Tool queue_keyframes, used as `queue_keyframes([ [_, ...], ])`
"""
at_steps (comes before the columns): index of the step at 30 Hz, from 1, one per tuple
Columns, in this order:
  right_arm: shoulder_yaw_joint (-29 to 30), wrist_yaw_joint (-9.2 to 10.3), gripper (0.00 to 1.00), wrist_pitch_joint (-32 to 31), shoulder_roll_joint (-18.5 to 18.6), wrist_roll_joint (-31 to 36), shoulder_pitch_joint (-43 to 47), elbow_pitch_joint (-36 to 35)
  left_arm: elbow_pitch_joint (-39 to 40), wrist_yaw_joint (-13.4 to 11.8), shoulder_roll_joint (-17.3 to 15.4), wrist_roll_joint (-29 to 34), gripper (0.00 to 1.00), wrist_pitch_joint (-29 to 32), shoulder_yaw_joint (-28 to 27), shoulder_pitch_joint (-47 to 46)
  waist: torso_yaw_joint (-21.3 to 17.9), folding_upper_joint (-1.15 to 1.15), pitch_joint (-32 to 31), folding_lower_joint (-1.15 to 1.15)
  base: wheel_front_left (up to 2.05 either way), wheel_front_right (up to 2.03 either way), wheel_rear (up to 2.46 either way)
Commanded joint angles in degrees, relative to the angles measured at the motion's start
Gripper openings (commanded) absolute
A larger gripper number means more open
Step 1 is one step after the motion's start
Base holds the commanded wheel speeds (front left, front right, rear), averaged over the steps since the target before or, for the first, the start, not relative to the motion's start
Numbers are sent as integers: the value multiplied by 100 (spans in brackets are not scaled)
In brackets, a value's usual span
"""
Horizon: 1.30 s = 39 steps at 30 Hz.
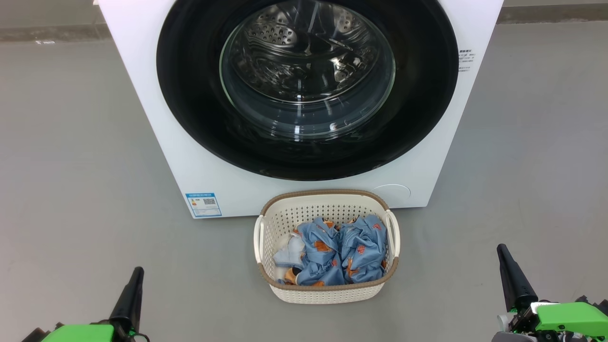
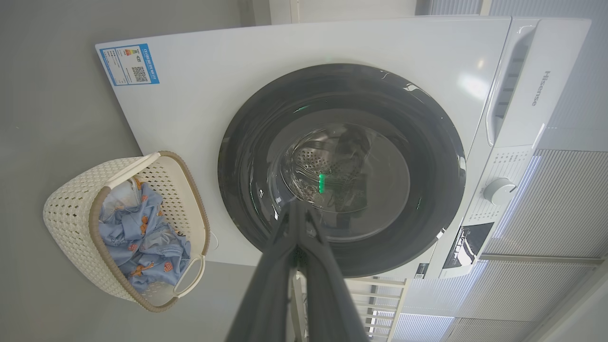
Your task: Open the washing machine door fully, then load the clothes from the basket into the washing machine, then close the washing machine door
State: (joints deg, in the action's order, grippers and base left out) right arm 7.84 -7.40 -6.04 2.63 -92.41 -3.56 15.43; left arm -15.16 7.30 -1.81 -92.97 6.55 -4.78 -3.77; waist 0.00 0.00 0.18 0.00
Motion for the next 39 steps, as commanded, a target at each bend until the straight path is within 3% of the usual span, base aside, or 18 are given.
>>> queue_keyframes([
  [1, -132, -9, 0, -45, 25, 25, -263, -141, 112, 19, -107, 79, 0, -8, -172, -241, 0, 0, 0, 0, 0, 0, 0],
  [9, -132, -9, 0, -45, 25, 25, -263, -141, 112, 19, -107, 79, 0, -8, -172, -241, 0, 0, 0, 0, 0, 0, 0],
  [10, -1, 0, 100, 3, -2, -1, 5, 16, -13, 0, 4, -4, 100, -2, 1, 6, 0, 0, 0, 0, 0, 0, 0],
  [19, -73, 0, 100, 78, -33, -1, 31, 134, -70, 0, 64, -36, 100, -108, 58, 76, 6, 0, -8, 13, 0, 0, 0],
  [24, -132, -1, 100, 150, -31, -8, -7, 82, 8, 1, 57, -24, 100, -195, 98, 61, 8, 0, 6, 1, 0, 0, 0],
  [39, -336, -2, 100, 398, 14, 154, -130, -146, 191, 3, 35, 108, 100, -458, 231, -16, 5, 0, 16, 0, 0, 0, 0],
])
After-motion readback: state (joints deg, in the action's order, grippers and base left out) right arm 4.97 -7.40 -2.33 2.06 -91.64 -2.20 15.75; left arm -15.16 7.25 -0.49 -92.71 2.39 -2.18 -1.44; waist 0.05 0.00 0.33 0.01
